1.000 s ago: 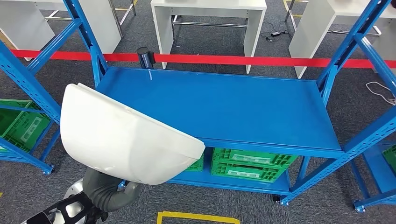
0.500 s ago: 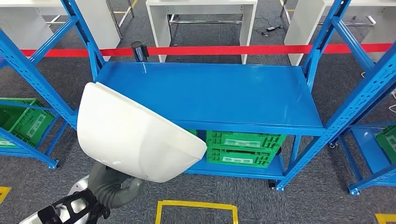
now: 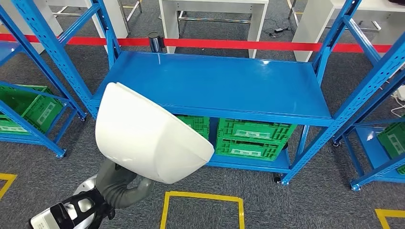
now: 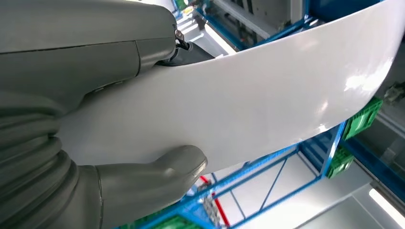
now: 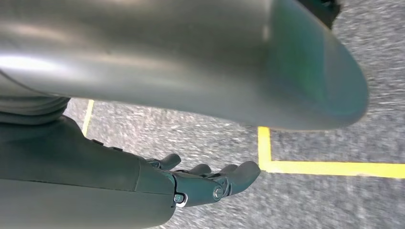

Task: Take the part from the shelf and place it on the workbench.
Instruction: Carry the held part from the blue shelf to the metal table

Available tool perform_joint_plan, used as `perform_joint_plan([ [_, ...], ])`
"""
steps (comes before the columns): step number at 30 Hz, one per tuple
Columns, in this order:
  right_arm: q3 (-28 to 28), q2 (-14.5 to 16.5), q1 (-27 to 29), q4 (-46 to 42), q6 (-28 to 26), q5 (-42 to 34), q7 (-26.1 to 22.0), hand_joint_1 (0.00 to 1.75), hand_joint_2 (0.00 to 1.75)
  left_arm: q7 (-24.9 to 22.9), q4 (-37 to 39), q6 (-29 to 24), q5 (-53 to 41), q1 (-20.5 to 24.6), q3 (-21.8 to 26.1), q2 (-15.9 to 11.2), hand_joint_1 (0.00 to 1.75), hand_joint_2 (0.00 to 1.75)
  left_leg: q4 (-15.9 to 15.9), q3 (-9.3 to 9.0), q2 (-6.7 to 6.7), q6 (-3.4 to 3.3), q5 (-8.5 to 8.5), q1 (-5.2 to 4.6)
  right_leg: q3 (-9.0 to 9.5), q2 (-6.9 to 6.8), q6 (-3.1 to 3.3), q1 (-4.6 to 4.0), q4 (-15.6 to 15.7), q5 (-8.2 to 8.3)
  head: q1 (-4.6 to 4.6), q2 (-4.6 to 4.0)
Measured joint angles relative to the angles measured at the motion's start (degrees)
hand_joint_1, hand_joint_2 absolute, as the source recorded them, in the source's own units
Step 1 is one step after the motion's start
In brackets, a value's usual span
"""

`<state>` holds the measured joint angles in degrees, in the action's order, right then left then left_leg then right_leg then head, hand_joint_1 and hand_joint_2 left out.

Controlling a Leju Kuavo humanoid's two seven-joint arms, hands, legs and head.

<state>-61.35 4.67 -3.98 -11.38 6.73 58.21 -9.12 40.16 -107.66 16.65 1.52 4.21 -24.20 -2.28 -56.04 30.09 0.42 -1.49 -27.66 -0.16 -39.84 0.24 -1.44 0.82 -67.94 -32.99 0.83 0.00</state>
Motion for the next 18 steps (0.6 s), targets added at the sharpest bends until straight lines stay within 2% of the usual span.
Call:
perform_joint_plan([
  [1, -0.2, 0.0, 0.0, 0.0, 0.0, -0.2, 0.1, 0.00, 0.00, 0.0, 0.1, 0.3, 0.0, 0.0, 0.0, 0.0, 1.75, 1.75, -0.1, 0.99, 0.06, -0.08, 0.71, -0.07, -0.60, 0.00, -0.10, 0.01, -3.5, -1.91, -0.13, 0.00],
  [2, -0.3, 0.0, 0.0, 0.0, 0.0, -0.4, 0.3, 0.00, 0.00, 0.0, 0.2, 0.6, 0.0, 0.0, 0.0, 0.0, 1.75, 1.75, -0.3, 2.08, 0.13, -0.10, 1.42, -0.12, -0.71, 0.00, -0.19, 0.02, -6.3, -2.64, -0.20, 0.00],
  [3, -0.5, 0.0, 0.0, 0.0, 0.1, -0.6, 0.5, 0.00, 0.00, 0.0, 0.4, 0.9, 0.0, 0.1, 0.0, 0.0, 1.75, 1.75, -0.7, 3.16, 0.17, -0.04, 1.97, -0.14, -0.05, -0.01, -0.24, 0.03, -7.2, -1.88, -0.24, 0.00],
  [4, -0.7, 0.0, 0.0, 0.0, 0.2, -0.7, 0.7, 0.00, 0.00, 0.0, 0.6, 1.0, 0.0, 0.1, -0.1, 0.0, 1.75, 1.75, -1.0, 4.27, 0.19, 0.08, 2.44, -0.14, 1.41, -0.02, -0.24, 0.04, -6.5, -0.32, -0.29, 0.00],
  [5, -0.8, 0.0, -0.1, 0.0, 0.3, -0.7, 1.0, 0.00, 0.00, 0.0, 0.8, 1.0, 0.0, 0.2, -0.1, 0.0, 1.75, 1.75, -1.5, 5.31, 0.00, 0.30, 2.85, -0.11, 3.90, 0.15, -0.15, 0.07, -3.8, 1.34, -0.34, 0.00],
  [6, -0.9, 0.0, -0.1, 0.0, 0.5, -0.7, 1.3, 0.00, 0.00, 0.0, 1.0, 1.0, 0.0, 0.2, -0.1, 0.0, 1.75, 1.75, -2.1, 6.23, -0.21, 0.60, 3.20, -0.08, 6.99, 0.83, 0.09, 0.11, 0.3, 1.68, -0.38, 0.00],
  [7, -1.0, 0.0, -0.1, 0.0, 0.7, -0.7, 1.6, 0.00, 0.00, 0.0, 1.1, 0.8, -0.1, 0.3, -0.2, 0.0, 1.75, 1.75, -2.6, 6.94, -0.45, 0.94, 3.53, -0.09, 9.91, 1.58, 0.34, 0.08, 4.4, 1.27, -0.39, 0.00],
  [8, -1.0, 0.0, -0.1, 0.0, 0.9, -0.5, 1.9, 0.00, 0.00, 0.0, 1.3, 0.5, -0.3, 0.3, -0.2, 0.0, 1.75, 1.75, -3.0, 7.36, -0.72, 1.30, 3.84, -0.10, 12.04, 2.24, 0.63, -0.01, 7.6, 0.36, -0.39, 0.00],
  [9, -1.0, 0.1, 0.0, 0.0, 1.0, -0.2, 2.1, 0.00, 0.00, 0.0, 1.5, 0.0, -0.5, 0.4, -0.3, 0.0, 1.75, 1.75, -3.1, 7.54, -0.89, 1.64, 4.18, -0.10, 13.09, 2.60, 0.92, -0.11, 9.5, -0.69, -0.36, 0.00],
  [11, -1.0, 0.2, 0.1, 0.0, 1.5, 0.3, 2.3, 0.00, 0.00, 0.0, 1.9, -1.1, -1.0, 0.7, -0.4, 0.0, 1.75, 1.75, -2.9, 7.61, -1.49, 2.30, 4.96, 0.00, 13.02, 1.74, 1.63, -0.21, 10.0, -0.50, -0.41, 0.00],
  [12, -1.0, 0.3, 0.1, 0.1, 1.8, 0.6, 2.4, 0.00, 0.00, 0.0, 2.2, -1.4, -1.1, 0.9, -0.5, -0.1, 1.75, 1.75, -3.1, 7.86, -1.70, 2.61, 4.81, 0.09, 12.80, 1.20, 2.09, -0.11, 10.1, -0.11, -0.38, 0.00],
  [13, -1.0, 0.3, 0.0, 0.1, 2.0, 0.8, 2.4, 0.00, 0.00, 0.0, 2.4, -1.7, -1.1, 1.1, -0.5, -0.2, 1.75, 1.75, -4.0, 8.38, -1.73, 2.94, 3.78, 0.20, 12.48, 0.62, 2.51, 0.01, 10.2, 0.35, -0.28, 0.00],
  [14, -1.0, 0.3, -0.1, 0.1, 2.2, 0.9, 2.4, 0.00, 0.00, 0.0, 2.6, -1.8, -1.2, 1.3, -0.6, -0.3, 1.75, 1.75, -6.2, 9.27, -1.57, 3.28, 1.82, 0.32, 12.08, 0.04, 2.81, 0.15, 10.3, 0.82, -0.11, 0.00],
  [16, -1.0, 0.3, -0.1, 0.1, 2.6, 1.2, 2.4, 0.00, 0.00, 0.0, 3.2, -2.1, -1.2, 2.0, -0.8, -0.5, 1.75, 1.75, -13.1, 11.58, -1.15, 3.98, -3.04, 0.58, 11.28, -1.03, 2.99, 0.16, 10.2, 1.48, 0.25, 0.00],
  [17, -1.0, 0.3, 0.0, 0.1, 2.8, 1.3, 2.3, 0.00, 0.00, 0.0, 3.5, -2.2, -1.2, 2.3, -0.9, -0.7, 1.75, 1.75, -16.4, 12.46, -1.01, 4.26, -4.47, 0.70, 10.92, -1.58, 2.96, 0.15, 10.2, 1.74, 0.32, 0.00],
  [18, -1.0, 0.3, 0.0, 0.1, 3.0, 1.3, 2.3, 0.00, 0.00, 0.0, 3.8, -2.2, -1.2, 2.5, -1.0, -0.8, 1.75, 1.75, -18.0, 12.48, -0.88, 4.43, -4.72, 0.79, 10.64, -2.14, 2.88, 0.16, 10.2, 1.94, 0.37, 0.00],
])
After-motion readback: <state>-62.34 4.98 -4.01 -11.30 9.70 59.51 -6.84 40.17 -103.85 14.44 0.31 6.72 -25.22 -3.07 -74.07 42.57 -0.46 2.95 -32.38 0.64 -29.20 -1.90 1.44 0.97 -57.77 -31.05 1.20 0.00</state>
